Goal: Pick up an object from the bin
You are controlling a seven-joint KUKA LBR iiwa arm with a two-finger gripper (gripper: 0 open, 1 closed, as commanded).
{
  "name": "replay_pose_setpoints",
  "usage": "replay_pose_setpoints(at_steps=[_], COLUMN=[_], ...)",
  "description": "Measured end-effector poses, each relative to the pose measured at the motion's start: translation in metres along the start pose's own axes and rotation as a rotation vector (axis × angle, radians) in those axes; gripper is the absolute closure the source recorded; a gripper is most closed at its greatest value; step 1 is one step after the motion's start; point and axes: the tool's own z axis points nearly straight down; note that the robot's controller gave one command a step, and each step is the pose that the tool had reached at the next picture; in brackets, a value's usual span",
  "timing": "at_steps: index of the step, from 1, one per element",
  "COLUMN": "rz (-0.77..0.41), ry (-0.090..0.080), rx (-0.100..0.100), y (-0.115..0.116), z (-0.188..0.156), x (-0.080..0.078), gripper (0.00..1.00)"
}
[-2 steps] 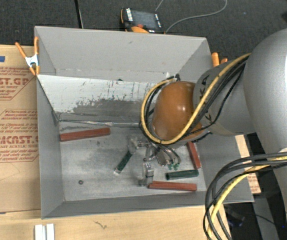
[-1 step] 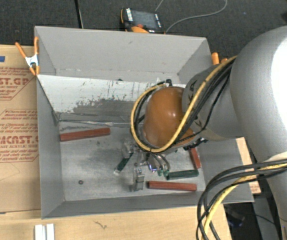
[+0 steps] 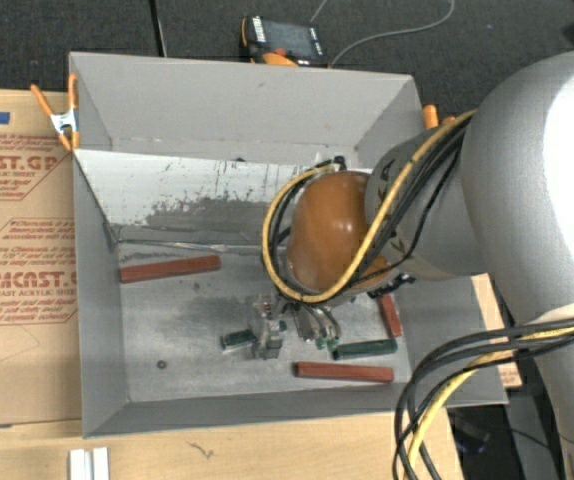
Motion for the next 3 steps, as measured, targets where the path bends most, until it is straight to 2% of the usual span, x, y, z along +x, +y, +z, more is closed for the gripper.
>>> replay_pose_setpoints(at_steps=[1, 2, 3], rz=[-0.001, 0.000, -0.079], ry=[0.010, -0.002, 0.001], rx=[0.000, -0.001, -0.003], y=[0.000, 0.000, 0.064], z=[0.002, 0.000, -0.090], x=[0.003, 0.000, 0.014], gripper=[0.00, 1.00, 1.00])
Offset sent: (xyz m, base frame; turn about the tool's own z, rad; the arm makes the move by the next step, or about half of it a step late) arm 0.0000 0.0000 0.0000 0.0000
